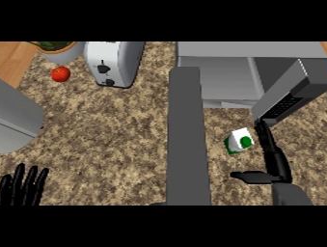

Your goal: Pick up the milk, place it into the microwave and close the microwave

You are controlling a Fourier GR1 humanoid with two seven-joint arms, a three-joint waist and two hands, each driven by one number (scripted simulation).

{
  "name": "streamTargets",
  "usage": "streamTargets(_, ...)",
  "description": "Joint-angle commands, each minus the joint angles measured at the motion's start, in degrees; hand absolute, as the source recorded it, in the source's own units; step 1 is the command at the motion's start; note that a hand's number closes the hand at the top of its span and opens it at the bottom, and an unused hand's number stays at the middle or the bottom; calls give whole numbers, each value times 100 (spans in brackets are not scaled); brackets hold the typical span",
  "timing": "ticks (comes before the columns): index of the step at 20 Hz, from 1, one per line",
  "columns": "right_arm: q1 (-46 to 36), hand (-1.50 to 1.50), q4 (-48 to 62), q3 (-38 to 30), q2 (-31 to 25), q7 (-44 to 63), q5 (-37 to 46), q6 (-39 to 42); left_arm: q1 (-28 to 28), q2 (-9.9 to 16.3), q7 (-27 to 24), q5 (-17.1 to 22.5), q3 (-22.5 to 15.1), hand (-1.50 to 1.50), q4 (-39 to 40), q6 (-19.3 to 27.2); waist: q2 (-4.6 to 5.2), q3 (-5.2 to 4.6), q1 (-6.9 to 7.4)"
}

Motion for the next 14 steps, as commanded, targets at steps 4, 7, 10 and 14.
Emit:
streamTargets(4, -446, -150, 811, -17, 4, -711, 122, -22, 91, 67, 64, 193, 177, -150, -197, -81, 8, 4, 29)
streamTargets(7, -438, -150, 701, 85, 102, -735, 183, 1, 376, -73, -20, 34, -102, -150, -199, -143, 0, 2, 22)
streamTargets(10, -454, -150, 853, 88, 207, -798, 200, -132, -229, 30, -225, 23, 261, -150, 456, -156, 3, 0, -5)
streamTargets(14, -526, -150, 992, -42, 65, -768, 44, 276, 320, -75, -321, -70, 2, -150, 30, -206, 1, 1, 13)
